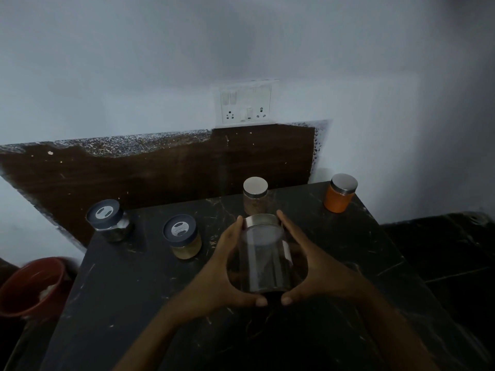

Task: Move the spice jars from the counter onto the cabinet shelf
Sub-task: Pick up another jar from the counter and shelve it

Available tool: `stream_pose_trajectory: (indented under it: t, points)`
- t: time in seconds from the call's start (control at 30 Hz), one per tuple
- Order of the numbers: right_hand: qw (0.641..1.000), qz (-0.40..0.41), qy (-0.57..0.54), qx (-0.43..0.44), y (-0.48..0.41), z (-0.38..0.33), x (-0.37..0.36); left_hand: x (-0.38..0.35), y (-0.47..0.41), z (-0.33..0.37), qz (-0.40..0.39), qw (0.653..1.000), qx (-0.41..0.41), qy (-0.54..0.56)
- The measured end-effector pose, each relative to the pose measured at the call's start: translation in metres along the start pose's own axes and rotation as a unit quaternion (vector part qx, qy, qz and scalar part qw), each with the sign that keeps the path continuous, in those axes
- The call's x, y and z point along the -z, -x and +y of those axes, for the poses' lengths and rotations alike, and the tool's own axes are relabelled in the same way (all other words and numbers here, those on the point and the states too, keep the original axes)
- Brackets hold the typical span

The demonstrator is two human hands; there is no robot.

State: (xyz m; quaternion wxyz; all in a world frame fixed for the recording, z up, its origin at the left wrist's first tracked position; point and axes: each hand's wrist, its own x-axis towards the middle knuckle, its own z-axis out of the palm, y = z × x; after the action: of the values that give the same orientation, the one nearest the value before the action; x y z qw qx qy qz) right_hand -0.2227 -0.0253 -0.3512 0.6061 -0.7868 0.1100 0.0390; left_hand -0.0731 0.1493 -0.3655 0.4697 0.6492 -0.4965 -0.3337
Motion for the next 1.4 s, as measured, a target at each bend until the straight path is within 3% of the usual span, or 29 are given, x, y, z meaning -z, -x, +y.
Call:
stream_pose_trajectory:
  t: [0.23, 0.43, 0.6, 0.77, 0.93, 1.03, 1.13, 1.4]
  points:
    - [0.998, 0.017, 0.065, 0.013, -0.002, -0.003, -0.004, -0.006, -0.003, -0.002, 0.008, 0.986, -0.046, -0.157]
    - [0.999, 0.018, 0.031, 0.017, 0.000, -0.010, 0.001, -0.002, -0.002, 0.002, 0.062, 0.995, -0.043, -0.058]
    - [0.999, 0.027, 0.024, 0.013, 0.000, -0.011, -0.001, -0.001, -0.001, -0.001, 0.029, 0.999, -0.027, -0.021]
    - [0.997, 0.052, 0.045, 0.025, -0.003, -0.011, -0.005, 0.000, -0.003, 0.005, 0.036, 0.995, -0.031, -0.083]
    - [0.999, 0.015, 0.010, 0.036, 0.002, -0.010, 0.010, 0.006, 0.003, 0.007, 0.035, 0.999, -0.010, 0.016]
    - [0.999, 0.005, 0.001, 0.033, 0.001, -0.013, 0.013, 0.007, 0.004, 0.010, -0.005, 0.999, -0.007, 0.054]
    - [0.999, 0.021, 0.013, 0.041, -0.003, -0.018, 0.012, 0.011, 0.000, 0.014, -0.033, 0.998, -0.007, 0.047]
    - [0.992, 0.034, 0.086, 0.085, -0.013, -0.053, 0.031, 0.038, -0.016, 0.047, 0.041, 0.995, -0.048, -0.072]
